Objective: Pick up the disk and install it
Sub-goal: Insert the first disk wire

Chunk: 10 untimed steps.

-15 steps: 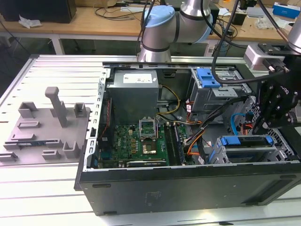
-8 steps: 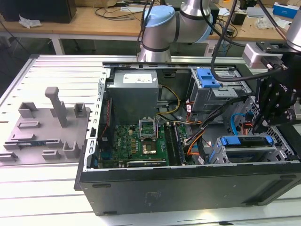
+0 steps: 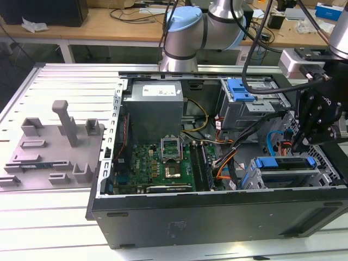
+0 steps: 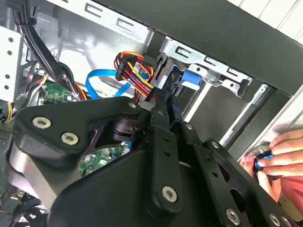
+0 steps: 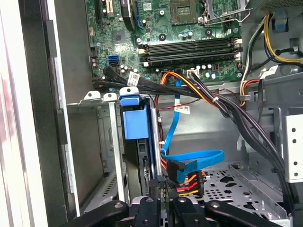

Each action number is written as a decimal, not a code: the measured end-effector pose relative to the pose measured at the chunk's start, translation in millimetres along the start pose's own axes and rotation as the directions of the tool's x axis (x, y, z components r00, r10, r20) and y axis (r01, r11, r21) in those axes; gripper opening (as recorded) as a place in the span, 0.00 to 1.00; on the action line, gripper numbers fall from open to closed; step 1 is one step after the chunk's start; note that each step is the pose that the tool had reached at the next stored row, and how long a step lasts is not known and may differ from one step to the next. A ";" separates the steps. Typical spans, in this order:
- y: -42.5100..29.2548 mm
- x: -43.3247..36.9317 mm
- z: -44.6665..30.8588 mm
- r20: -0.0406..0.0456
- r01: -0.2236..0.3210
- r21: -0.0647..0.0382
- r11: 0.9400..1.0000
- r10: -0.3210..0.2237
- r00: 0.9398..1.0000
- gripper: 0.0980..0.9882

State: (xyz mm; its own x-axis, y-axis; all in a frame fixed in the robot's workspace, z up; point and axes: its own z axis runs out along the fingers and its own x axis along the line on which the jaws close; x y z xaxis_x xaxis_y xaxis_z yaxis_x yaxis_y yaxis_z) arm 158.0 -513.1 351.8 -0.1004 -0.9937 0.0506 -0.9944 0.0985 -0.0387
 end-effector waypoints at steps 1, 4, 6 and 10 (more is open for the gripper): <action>0.0 0.4 0.0 0.010 0.000 -0.001 1.000 0.000 1.000 0.08; -0.4 3.5 0.3 0.036 -0.001 -0.004 1.000 0.001 0.999 0.08; -0.6 5.1 0.2 0.037 -0.001 -0.004 1.000 0.001 0.999 0.08; -1.3 7.4 0.1 0.037 -0.001 -0.004 1.000 0.001 0.999 0.08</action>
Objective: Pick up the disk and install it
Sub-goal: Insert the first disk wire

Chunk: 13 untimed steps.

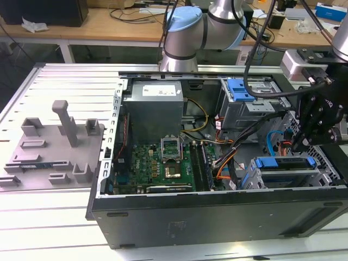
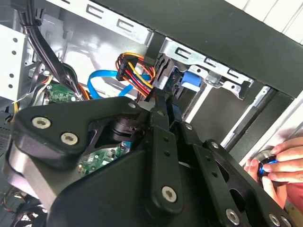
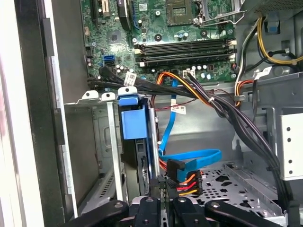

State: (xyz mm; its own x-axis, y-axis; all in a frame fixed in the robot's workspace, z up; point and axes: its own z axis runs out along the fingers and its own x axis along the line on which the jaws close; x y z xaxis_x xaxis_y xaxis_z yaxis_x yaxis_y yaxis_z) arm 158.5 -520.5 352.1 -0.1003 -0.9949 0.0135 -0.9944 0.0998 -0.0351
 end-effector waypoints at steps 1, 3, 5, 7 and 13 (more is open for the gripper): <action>-0.4 2.9 0.1 0.002 0.000 0.000 1.000 0.000 1.000 0.08; -0.7 5.9 0.2 0.003 -0.001 0.000 1.000 0.001 1.000 0.08; -0.7 6.0 0.2 0.003 -0.002 0.000 1.000 0.002 1.000 0.08; -0.7 6.0 0.2 0.003 -0.002 0.000 1.000 0.002 1.000 0.08; -0.3 2.2 0.1 0.000 -0.035 -0.001 0.999 0.035 0.999 0.08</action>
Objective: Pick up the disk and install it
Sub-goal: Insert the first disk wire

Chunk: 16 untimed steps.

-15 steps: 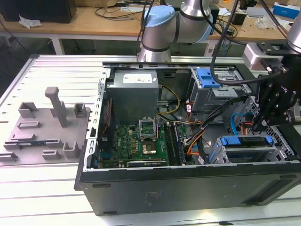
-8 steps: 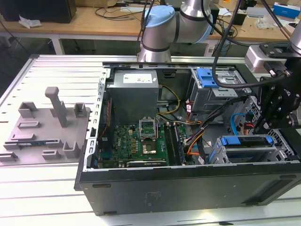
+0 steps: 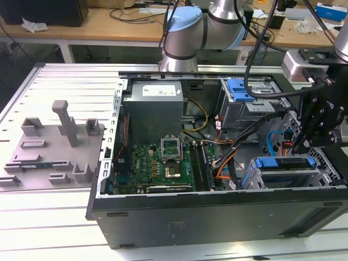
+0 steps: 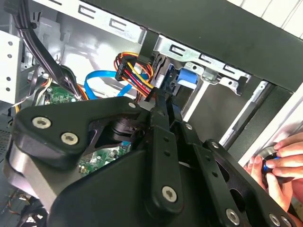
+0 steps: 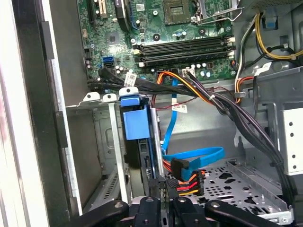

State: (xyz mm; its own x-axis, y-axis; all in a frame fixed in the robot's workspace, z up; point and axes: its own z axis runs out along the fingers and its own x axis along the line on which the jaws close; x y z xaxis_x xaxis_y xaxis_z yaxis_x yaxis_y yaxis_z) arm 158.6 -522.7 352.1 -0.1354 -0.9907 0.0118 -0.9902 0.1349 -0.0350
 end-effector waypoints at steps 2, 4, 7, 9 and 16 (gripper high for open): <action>0.0 0.0 0.0 -0.001 0.000 0.000 1.000 0.000 1.000 0.08; 0.0 0.0 0.0 -0.001 0.000 0.000 1.000 0.000 1.000 0.08; 0.0 0.0 0.0 -0.002 0.000 0.000 1.000 0.000 1.000 0.08; -0.1 0.2 0.0 -0.002 0.000 0.000 1.000 0.000 1.000 0.08; -0.4 2.5 0.1 -0.002 0.000 0.000 1.000 0.000 1.000 0.08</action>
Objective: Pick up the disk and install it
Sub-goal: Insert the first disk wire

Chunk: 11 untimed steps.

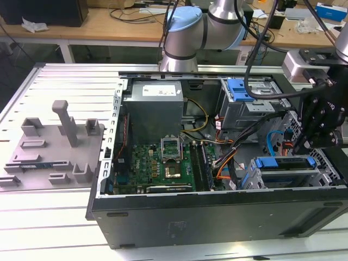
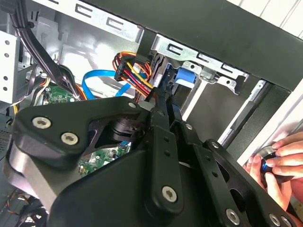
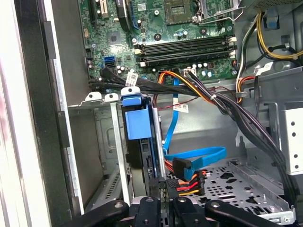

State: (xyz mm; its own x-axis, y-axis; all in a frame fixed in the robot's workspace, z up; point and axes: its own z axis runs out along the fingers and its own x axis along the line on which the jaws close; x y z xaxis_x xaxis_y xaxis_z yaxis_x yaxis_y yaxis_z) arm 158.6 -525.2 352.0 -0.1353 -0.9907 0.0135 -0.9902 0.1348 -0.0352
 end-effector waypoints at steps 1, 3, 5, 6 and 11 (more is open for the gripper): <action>0.0 0.3 0.0 0.000 0.000 0.000 1.000 0.000 1.000 0.08; -0.1 0.9 0.1 0.000 0.000 0.000 1.000 0.000 1.000 0.08; -0.2 1.4 0.1 0.000 0.000 0.000 1.000 0.000 1.000 0.08; -0.1 1.5 0.1 0.000 0.000 0.000 1.000 0.000 1.000 0.08; 0.5 2.1 0.1 0.000 0.005 0.000 1.000 -0.005 1.000 0.08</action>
State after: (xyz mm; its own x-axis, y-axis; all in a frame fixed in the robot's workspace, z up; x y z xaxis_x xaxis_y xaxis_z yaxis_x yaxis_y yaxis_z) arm 157.8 -527.2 351.9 -0.1309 -0.9913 0.0136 -0.9908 0.1303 -0.0352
